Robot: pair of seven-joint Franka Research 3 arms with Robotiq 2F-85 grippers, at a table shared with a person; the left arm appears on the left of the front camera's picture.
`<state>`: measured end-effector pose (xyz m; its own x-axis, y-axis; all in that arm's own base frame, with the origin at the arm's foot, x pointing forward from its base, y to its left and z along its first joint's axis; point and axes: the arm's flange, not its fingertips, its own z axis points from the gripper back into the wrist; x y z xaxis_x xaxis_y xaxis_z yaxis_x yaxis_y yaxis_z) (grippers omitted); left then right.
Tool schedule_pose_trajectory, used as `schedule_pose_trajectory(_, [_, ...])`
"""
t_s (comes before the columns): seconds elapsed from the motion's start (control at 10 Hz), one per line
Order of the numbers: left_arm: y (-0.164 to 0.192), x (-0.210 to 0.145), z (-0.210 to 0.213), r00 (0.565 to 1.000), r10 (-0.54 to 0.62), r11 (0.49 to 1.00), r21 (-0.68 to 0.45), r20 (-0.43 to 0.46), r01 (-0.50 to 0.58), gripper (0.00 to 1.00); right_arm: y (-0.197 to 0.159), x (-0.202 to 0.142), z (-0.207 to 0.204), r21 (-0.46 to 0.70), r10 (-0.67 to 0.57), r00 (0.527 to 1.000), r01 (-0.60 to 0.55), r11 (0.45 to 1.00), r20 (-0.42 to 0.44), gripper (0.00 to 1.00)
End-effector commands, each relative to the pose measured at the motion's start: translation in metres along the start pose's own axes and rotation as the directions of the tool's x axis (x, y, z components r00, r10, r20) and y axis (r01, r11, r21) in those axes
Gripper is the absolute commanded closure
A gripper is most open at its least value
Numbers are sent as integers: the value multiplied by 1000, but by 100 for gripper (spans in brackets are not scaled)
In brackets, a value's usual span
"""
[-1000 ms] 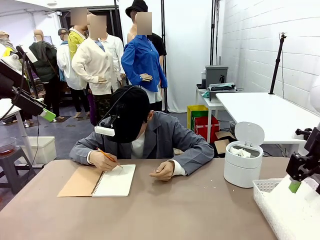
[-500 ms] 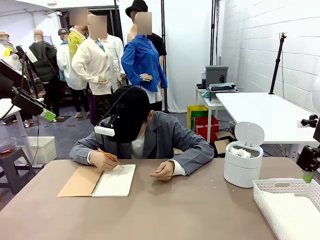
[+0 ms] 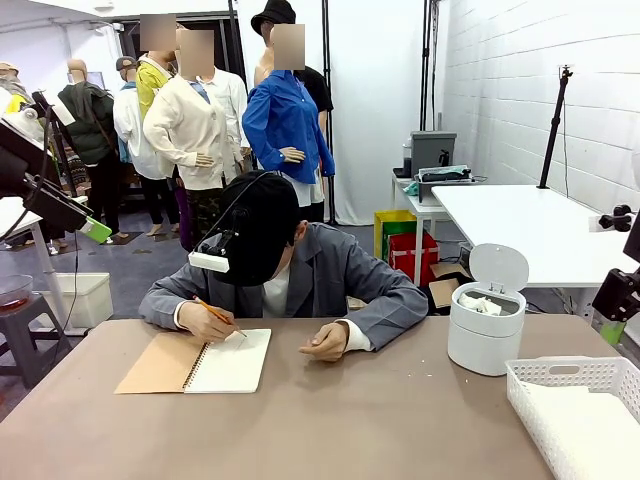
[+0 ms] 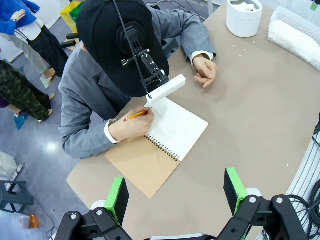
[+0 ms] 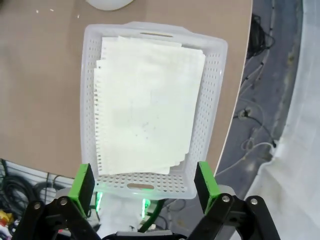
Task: Sort the paper based on its condition.
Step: If a person hands you a paper, place it in the Organizing basket , and if it's crumpled, put it in the Trash can.
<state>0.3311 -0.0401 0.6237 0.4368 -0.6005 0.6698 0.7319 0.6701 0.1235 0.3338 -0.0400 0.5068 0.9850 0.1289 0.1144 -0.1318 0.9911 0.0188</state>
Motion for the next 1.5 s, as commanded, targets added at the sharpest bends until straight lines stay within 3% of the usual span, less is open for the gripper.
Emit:
schedule_pose_trajectory(0.0, [2,0,0,1000,2,1000,2,6,-2,0,0,-1,-5,-25,-2,1000,2,1000,-8,0])
schedule_pose_trajectory(0.5, [2,0,0,1000,2,1000,2,6,-2,0,0,-1,-2,-4,2,1000,-2,1000,-5,0])
schedule_pose_trajectory(0.8, [2,0,0,1000,2,1000,2,6,-2,0,44,11,20,51,211,974,-215,975,77,0])
schedule_pose_trajectory(1.0, [2,0,0,1000,2,1000,2,6,-2,0,77,25,43,99,350,925,-366,925,147,0])
schedule_pose_trajectory(1.4, [2,0,0,1000,2,1000,2,6,-2,0,151,60,76,175,546,782,-608,774,300,0])
